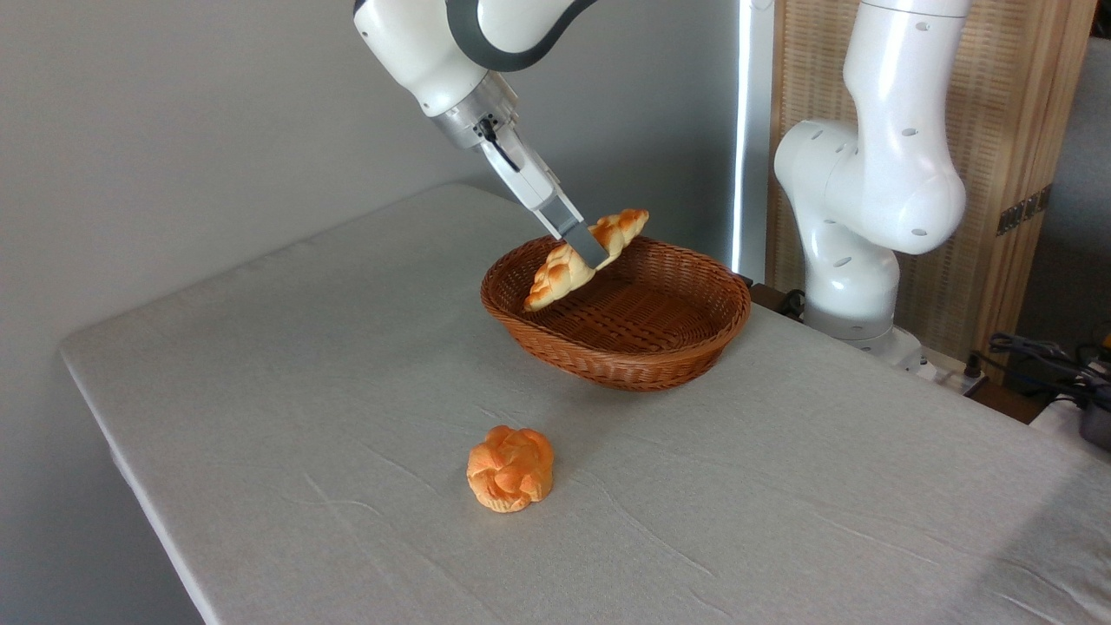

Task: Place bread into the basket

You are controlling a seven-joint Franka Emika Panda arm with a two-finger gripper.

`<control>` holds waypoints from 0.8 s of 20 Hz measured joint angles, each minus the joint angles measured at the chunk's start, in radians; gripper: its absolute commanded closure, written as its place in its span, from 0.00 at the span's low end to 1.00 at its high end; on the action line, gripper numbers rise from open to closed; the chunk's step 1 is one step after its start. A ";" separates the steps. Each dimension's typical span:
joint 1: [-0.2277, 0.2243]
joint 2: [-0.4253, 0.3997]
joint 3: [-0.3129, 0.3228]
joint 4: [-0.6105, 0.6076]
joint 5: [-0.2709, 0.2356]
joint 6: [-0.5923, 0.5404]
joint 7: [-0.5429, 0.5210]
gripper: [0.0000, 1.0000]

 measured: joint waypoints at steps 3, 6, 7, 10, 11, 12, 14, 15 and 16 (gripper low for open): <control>-0.001 0.001 0.000 -0.003 -0.003 0.041 -0.018 0.00; 0.000 0.005 0.003 -0.006 -0.054 0.104 -0.127 0.00; 0.000 0.005 0.005 -0.006 -0.068 0.117 -0.162 0.00; 0.000 0.004 0.015 -0.006 -0.074 0.120 -0.194 0.00; 0.000 0.004 0.017 -0.006 -0.074 0.120 -0.194 0.00; 0.000 0.004 0.017 -0.006 -0.074 0.120 -0.194 0.00; 0.001 0.005 0.017 -0.006 -0.074 0.120 -0.194 0.00; 0.001 0.005 0.018 -0.007 -0.073 0.120 -0.194 0.00; 0.001 0.005 0.018 -0.007 -0.071 0.119 -0.194 0.00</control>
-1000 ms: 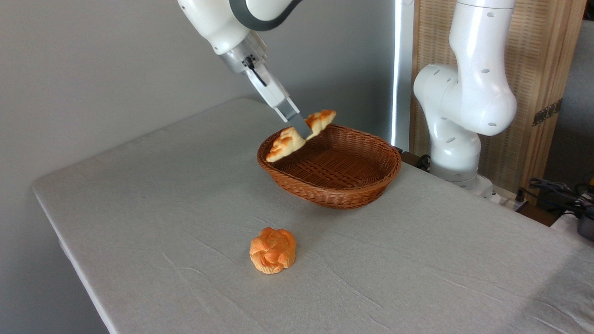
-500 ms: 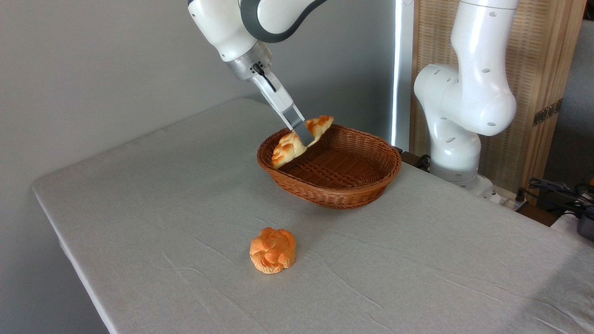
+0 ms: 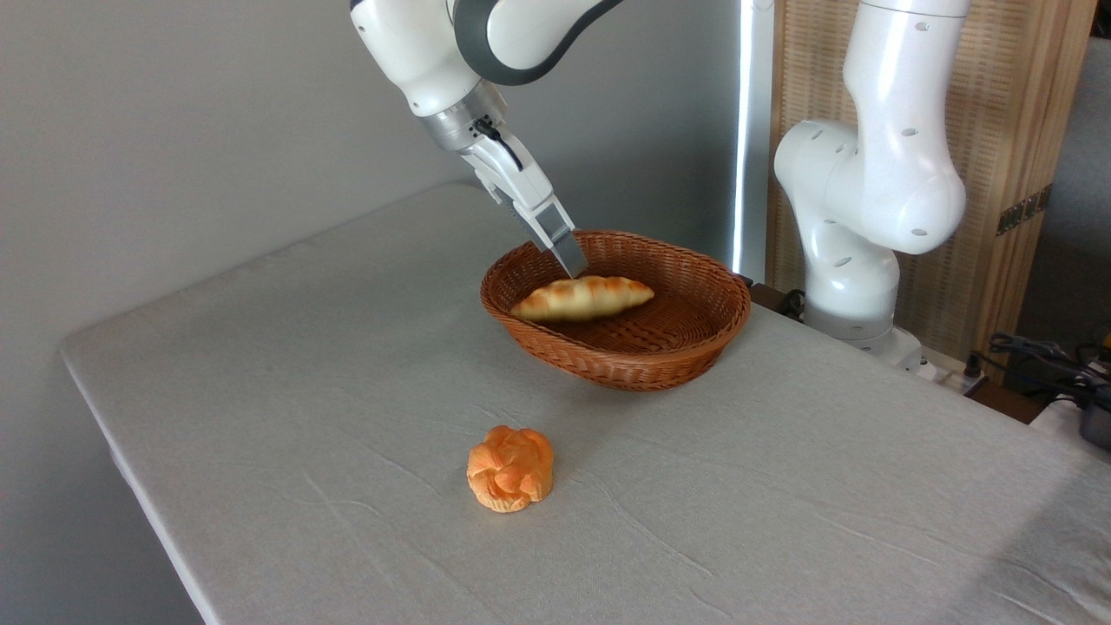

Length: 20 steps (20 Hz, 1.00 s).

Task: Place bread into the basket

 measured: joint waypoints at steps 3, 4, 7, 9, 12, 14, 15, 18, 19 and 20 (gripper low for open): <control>0.000 0.002 0.000 -0.003 0.002 -0.004 0.000 0.00; 0.001 0.002 0.001 -0.003 0.004 -0.004 0.000 0.00; 0.005 -0.001 0.043 0.038 0.023 0.002 -0.001 0.00; 0.011 0.000 0.104 0.130 0.043 0.006 0.000 0.00; 0.017 0.024 0.211 0.298 0.050 0.006 0.008 0.00; 0.020 0.058 0.263 0.389 0.050 0.006 0.019 0.00; 0.022 0.080 0.279 0.428 0.051 0.008 0.027 0.00; 0.022 0.158 0.305 0.521 0.058 0.028 0.040 0.00; 0.024 0.179 0.308 0.540 0.067 0.047 0.041 0.00; 0.034 0.195 0.309 0.554 0.073 0.070 0.041 0.00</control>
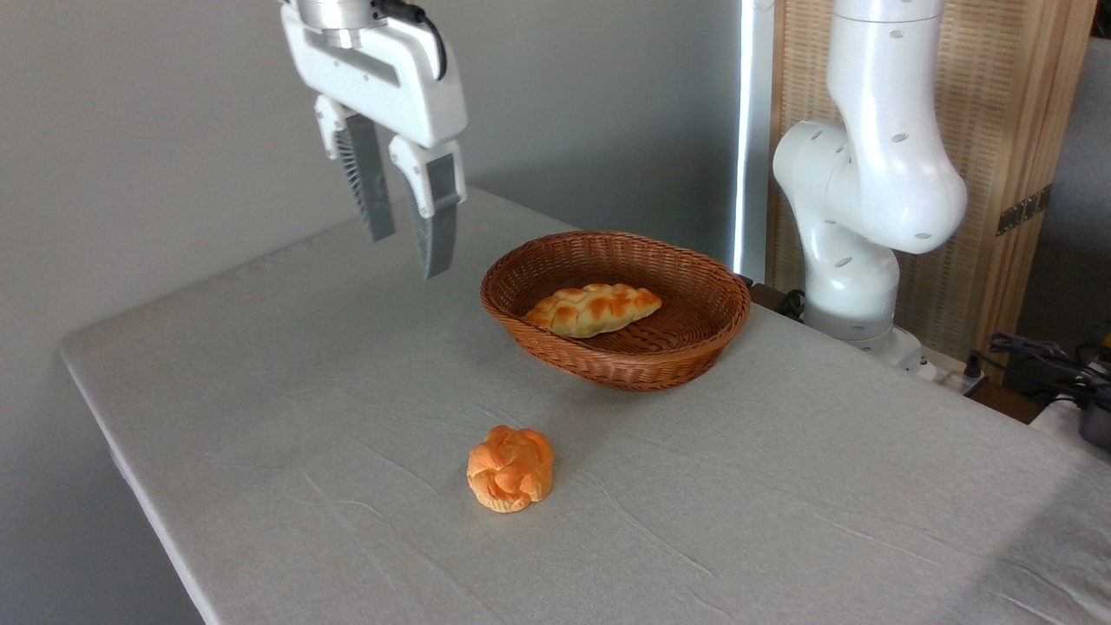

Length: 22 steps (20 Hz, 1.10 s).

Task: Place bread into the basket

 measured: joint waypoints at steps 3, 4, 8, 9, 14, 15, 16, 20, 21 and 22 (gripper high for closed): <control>0.053 0.014 -0.020 0.018 0.002 0.024 0.013 0.00; 0.067 0.013 -0.031 0.020 0.002 0.024 0.017 0.00; 0.107 -0.006 -0.097 -0.014 0.004 0.052 0.018 0.00; 0.116 -0.023 -0.108 -0.043 0.005 0.066 0.018 0.00; 0.133 -0.080 -0.113 -0.119 0.013 0.070 0.018 0.00; 0.134 -0.082 -0.113 -0.123 0.021 0.070 0.018 0.00; 0.135 -0.082 -0.113 -0.124 0.025 0.070 0.020 0.00; 0.139 -0.082 -0.094 -0.125 0.032 0.070 0.027 0.00; 0.141 -0.081 -0.080 -0.122 0.032 0.069 0.032 0.00; 0.142 -0.080 -0.066 -0.115 0.032 0.068 0.038 0.00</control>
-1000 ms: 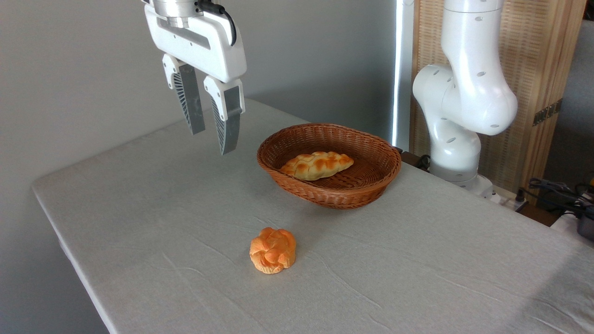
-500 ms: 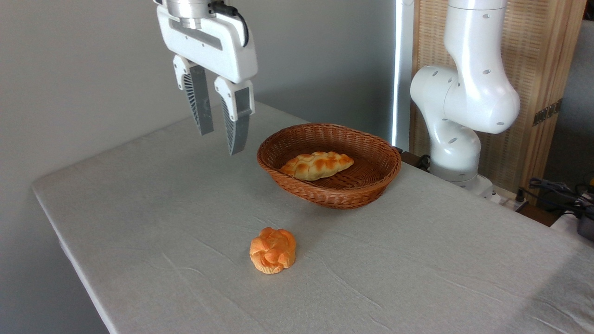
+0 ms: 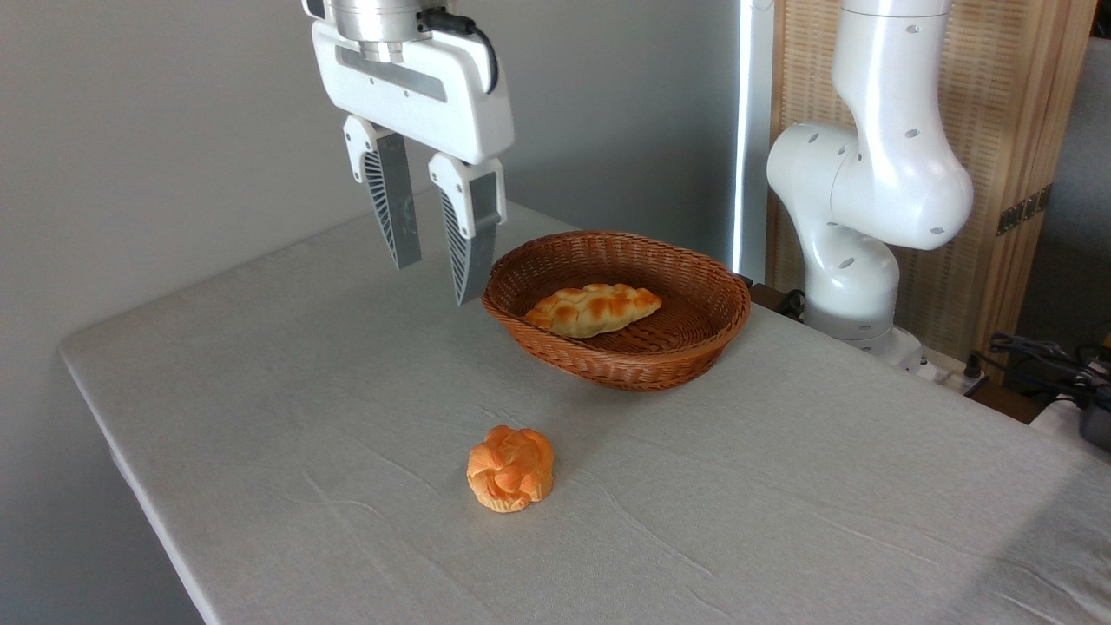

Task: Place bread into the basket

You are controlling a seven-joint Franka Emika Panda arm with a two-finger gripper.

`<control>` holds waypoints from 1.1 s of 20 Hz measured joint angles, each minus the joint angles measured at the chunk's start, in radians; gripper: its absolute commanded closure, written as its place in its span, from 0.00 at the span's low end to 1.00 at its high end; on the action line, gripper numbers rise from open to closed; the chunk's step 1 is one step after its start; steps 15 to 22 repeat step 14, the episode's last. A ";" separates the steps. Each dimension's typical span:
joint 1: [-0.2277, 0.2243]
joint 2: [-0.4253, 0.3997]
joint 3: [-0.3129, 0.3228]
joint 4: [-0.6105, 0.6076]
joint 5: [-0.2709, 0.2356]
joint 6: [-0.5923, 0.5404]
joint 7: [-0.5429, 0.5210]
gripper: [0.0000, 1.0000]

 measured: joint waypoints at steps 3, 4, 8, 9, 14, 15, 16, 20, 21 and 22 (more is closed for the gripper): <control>0.005 0.013 0.021 0.029 0.000 -0.002 0.003 0.00; 0.005 0.018 0.027 0.035 0.000 -0.003 0.003 0.00; 0.005 0.027 0.036 0.044 0.000 -0.025 0.003 0.00; 0.005 0.029 0.035 0.046 0.000 -0.042 0.003 0.00; 0.005 0.040 0.035 0.047 0.000 -0.064 0.003 0.00; 0.005 0.040 0.035 0.047 0.000 -0.064 0.003 0.00; 0.005 0.040 0.035 0.047 0.000 -0.064 0.003 0.00; 0.005 0.040 0.035 0.047 0.000 -0.064 0.003 0.00; 0.005 0.040 0.035 0.047 0.000 -0.064 0.003 0.00; 0.005 0.040 0.035 0.047 0.000 -0.064 0.003 0.00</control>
